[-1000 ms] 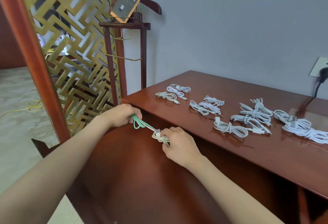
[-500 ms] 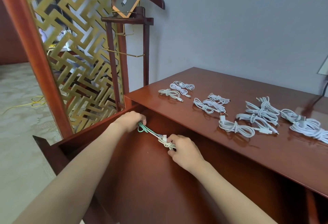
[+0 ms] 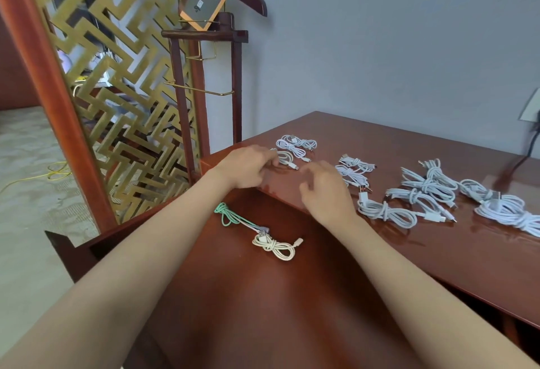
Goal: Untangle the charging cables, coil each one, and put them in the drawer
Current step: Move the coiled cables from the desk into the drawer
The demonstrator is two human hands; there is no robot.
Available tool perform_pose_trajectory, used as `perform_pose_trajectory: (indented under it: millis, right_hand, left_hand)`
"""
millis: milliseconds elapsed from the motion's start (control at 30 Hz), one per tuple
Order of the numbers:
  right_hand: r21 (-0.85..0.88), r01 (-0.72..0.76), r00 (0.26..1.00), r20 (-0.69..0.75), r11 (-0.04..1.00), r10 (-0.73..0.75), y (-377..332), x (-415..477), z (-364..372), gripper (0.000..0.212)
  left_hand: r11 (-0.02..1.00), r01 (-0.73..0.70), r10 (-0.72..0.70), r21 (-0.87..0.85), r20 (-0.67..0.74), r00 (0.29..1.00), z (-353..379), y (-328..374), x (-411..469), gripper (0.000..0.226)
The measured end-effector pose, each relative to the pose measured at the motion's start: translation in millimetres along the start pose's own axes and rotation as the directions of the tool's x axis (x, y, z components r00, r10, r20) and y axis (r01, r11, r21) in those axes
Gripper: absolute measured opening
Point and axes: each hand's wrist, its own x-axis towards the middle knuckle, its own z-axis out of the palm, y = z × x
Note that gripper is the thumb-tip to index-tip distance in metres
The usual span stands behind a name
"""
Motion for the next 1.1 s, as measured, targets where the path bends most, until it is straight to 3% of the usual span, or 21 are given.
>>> perform_pose_trajectory:
  millis: [133,267,433,533,700,833,900,1033,1100]
  right_hand:
    - [-0.465,-0.048,0.975,0.171,0.884,0.143,17.1,4.7,5.7,0.055]
    - [-0.455,-0.213,0.918,0.210,0.864,0.337,18.1,6.0,11.1,0.064]
    - [-0.548,-0.090,0.950,0.202,0.831,0.236,16.7,10.5,11.9,0.052]
    - [-0.555,-0.033,0.954,0.231,0.831,0.192,15.4,11.6,12.3,0.042]
    - [-0.535,0.031,0.966,0.232,0.844,0.111,16.7,11.2,7.0,0.038]
    - [-0.453,0.033,0.973,0.218,0.891,0.075,15.3,9.1,1.9,0.032]
    - [-0.391,0.018,0.977,0.202,0.920,0.067,10.7,7.3,1.1,0.029]
    - [-0.270,0.010,0.981,0.190,0.963,0.043,0.0,9.1,2.1,0.029]
    - [-0.221,0.018,0.981,0.194,0.975,0.026,-5.2,9.8,3.2,0.030]
  left_hand:
    - [0.986,0.161,-0.163,0.038,0.053,0.985,18.3,9.5,15.0,0.068]
    - [0.971,0.229,-0.237,0.071,0.150,0.960,27.7,8.2,24.2,0.065]
    - [0.968,0.223,-0.245,0.119,0.217,0.945,25.1,2.2,32.8,0.061]
    - [0.969,0.231,-0.244,0.085,0.194,0.950,25.2,0.5,38.1,0.058]
    - [0.975,0.219,-0.220,0.021,0.142,0.965,23.6,-0.8,42.2,0.033]
    - [0.984,0.144,-0.156,0.106,0.108,0.982,26.9,-12.9,43.0,0.050]
    - [0.988,0.133,-0.146,0.084,0.180,0.973,23.4,-15.8,40.9,0.065]
    - [0.972,0.177,-0.123,-0.157,0.305,0.945,10.9,-17.2,33.1,0.041]
    - [0.976,0.149,-0.096,-0.159,0.301,0.949,6.4,-18.2,29.0,0.032]
